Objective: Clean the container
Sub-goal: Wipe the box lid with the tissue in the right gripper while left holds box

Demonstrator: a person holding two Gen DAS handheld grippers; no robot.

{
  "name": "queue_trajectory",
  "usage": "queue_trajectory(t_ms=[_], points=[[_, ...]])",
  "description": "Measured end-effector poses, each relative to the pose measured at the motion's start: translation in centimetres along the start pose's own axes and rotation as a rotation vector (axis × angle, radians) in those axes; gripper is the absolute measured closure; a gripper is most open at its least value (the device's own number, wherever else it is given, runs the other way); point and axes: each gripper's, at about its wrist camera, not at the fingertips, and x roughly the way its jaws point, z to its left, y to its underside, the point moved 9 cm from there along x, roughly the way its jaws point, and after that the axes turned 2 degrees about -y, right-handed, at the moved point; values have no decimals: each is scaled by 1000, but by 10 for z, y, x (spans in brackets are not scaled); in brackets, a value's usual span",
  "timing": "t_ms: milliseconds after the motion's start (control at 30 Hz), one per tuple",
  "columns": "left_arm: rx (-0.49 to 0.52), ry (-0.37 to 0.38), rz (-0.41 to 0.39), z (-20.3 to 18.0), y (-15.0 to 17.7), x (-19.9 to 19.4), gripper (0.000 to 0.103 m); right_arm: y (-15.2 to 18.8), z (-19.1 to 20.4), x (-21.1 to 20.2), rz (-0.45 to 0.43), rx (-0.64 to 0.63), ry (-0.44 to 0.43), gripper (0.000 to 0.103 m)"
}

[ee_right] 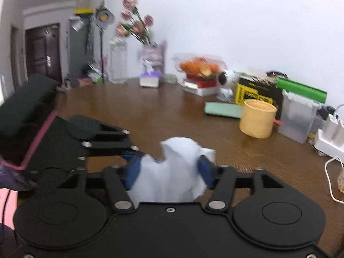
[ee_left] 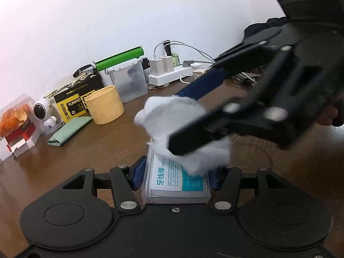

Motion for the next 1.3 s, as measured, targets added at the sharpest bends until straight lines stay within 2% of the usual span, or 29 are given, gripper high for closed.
queue_trajectory(t_ms=[100, 167, 200, 233, 267, 333, 467, 533, 600, 700, 767, 900, 933, 1000, 1100, 1200, 1300], points=[[1, 12, 0, 0, 2, -1, 47, 9, -3, 0, 29, -7, 0, 38], [1, 19, 5, -1, 3, -1, 47, 14, -5, 2, 43, 9, -22, 63], [1, 19, 7, -1, 3, -1, 47, 16, -5, 3, 45, 0, -22, 63], [3, 12, 11, -1, 4, 0, 47, 18, -5, 4, 47, -10, -20, 70], [4, 9, 11, 0, 4, 0, 47, 17, -4, 4, 41, -24, -17, 88], [4, 8, 7, 0, 3, 0, 47, 15, -1, 4, 42, -22, -28, 89], [11, 11, -1, -3, 1, 0, 47, 9, 24, 5, 43, -57, -140, 90], [17, 11, -5, -5, 1, 0, 47, 5, 28, 8, 35, -65, -154, 90], [17, 6, -5, -5, 1, 0, 47, 2, 25, 13, 26, -79, -121, 90], [8, -6, 0, -1, 2, -1, 47, 2, 8, 12, 30, -88, -18, 90], [2, -8, 6, 1, 4, 0, 47, 6, 0, 8, 49, -65, -12, 90], [3, 12, 16, -4, 6, 5, 47, 12, 21, 7, 77, -64, -144, 90], [7, 17, 21, -6, 6, 6, 47, 12, 24, 9, 77, -66, -155, 89], [0, 24, 26, -7, 6, 7, 47, 12, 24, 16, 82, -63, -147, 89], [-33, 45, 77, -3, 10, 14, 47, 12, 11, 26, 95, -39, -91, 89], [-71, 82, 89, 2, 11, 18, 47, 16, -5, 30, 118, -3, -40, 89], [-92, 119, 94, 5, 11, 22, 47, 20, -14, 26, 148, 50, -45, 89]])
